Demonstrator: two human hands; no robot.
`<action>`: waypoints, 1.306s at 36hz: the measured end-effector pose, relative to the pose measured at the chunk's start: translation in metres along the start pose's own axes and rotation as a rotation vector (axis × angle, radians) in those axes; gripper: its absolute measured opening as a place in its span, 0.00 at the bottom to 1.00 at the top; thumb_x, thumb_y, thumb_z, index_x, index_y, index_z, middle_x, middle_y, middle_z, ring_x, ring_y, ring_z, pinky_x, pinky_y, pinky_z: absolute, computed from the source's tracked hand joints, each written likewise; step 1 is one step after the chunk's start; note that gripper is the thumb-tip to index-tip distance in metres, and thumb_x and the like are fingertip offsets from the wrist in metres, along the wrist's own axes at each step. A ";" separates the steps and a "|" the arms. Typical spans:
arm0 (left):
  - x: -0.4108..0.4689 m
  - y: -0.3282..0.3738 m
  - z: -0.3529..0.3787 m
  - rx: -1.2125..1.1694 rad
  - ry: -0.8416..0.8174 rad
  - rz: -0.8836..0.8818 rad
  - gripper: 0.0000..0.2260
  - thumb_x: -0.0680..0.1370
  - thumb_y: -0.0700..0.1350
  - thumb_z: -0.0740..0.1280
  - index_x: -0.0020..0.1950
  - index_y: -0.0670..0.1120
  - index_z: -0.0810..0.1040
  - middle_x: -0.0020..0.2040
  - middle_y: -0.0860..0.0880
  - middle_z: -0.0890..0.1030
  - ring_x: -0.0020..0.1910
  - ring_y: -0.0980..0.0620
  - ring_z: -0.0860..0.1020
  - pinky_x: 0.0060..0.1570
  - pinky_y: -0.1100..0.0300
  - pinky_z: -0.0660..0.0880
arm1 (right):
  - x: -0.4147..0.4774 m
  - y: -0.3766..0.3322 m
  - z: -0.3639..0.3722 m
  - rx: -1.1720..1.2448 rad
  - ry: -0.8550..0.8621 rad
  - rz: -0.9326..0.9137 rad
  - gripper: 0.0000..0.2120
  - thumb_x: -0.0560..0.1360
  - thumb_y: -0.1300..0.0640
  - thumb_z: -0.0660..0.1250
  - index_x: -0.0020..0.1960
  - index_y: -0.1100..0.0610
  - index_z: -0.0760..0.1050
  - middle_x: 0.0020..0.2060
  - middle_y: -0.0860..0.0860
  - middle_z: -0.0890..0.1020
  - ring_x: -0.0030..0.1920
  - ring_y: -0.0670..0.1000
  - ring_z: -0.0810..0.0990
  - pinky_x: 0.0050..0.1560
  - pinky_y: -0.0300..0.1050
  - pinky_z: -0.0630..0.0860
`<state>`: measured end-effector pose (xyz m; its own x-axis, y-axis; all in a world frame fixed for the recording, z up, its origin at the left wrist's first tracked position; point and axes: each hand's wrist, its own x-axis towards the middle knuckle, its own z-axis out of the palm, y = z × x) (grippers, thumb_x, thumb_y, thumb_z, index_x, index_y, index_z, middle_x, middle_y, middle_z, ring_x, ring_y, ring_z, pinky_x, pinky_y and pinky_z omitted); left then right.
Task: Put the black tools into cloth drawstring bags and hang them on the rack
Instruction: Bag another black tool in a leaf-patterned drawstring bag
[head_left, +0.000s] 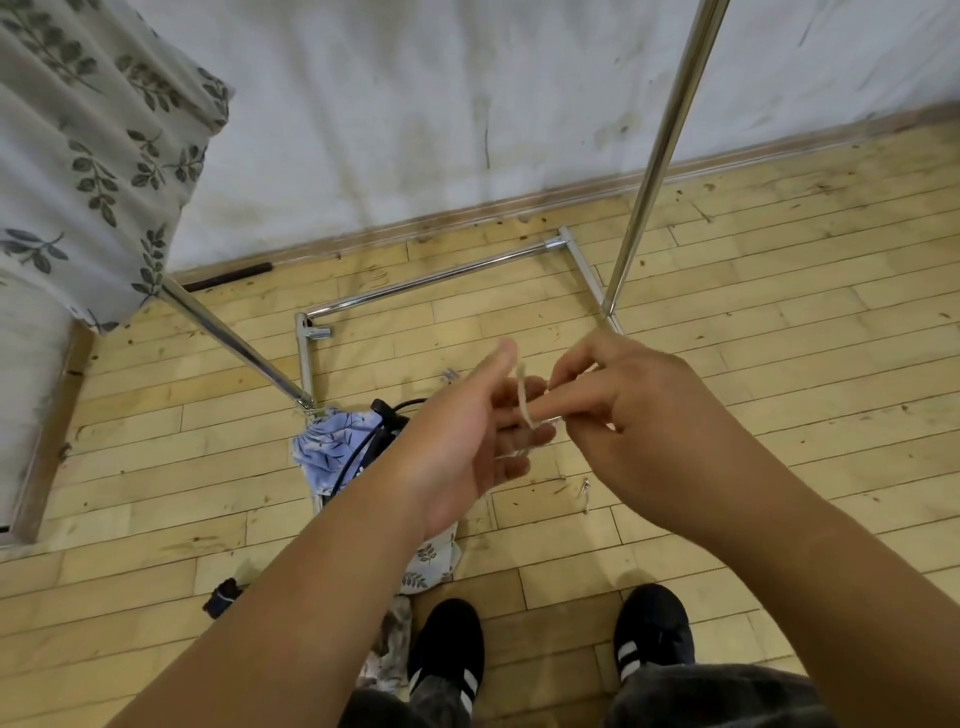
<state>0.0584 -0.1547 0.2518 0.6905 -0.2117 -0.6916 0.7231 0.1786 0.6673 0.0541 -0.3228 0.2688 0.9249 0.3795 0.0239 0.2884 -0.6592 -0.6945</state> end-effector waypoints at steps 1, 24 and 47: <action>0.000 0.001 -0.002 0.051 0.035 0.011 0.20 0.82 0.60 0.64 0.56 0.45 0.81 0.42 0.49 0.82 0.36 0.54 0.81 0.34 0.60 0.74 | 0.001 0.004 -0.001 0.022 0.003 0.018 0.15 0.78 0.64 0.69 0.49 0.45 0.88 0.48 0.41 0.79 0.47 0.37 0.78 0.51 0.25 0.72; -0.036 0.009 0.003 0.346 0.118 0.127 0.11 0.80 0.46 0.60 0.40 0.49 0.77 0.42 0.50 0.88 0.32 0.53 0.75 0.28 0.62 0.64 | 0.017 0.001 0.010 0.544 -0.263 0.501 0.10 0.79 0.54 0.65 0.54 0.42 0.84 0.49 0.43 0.86 0.51 0.42 0.82 0.48 0.41 0.71; -0.240 0.112 0.026 0.337 0.023 0.328 0.10 0.79 0.43 0.63 0.40 0.42 0.77 0.35 0.44 0.83 0.23 0.54 0.63 0.25 0.61 0.53 | -0.030 -0.180 -0.048 0.339 -0.195 0.160 0.32 0.82 0.33 0.52 0.52 0.60 0.78 0.53 0.67 0.81 0.44 0.58 0.79 0.54 0.60 0.79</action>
<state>-0.0270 -0.1085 0.4996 0.8848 -0.1742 -0.4322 0.4227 -0.0903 0.9017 -0.0140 -0.2462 0.4277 0.8777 0.4270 -0.2175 0.0169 -0.4811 -0.8765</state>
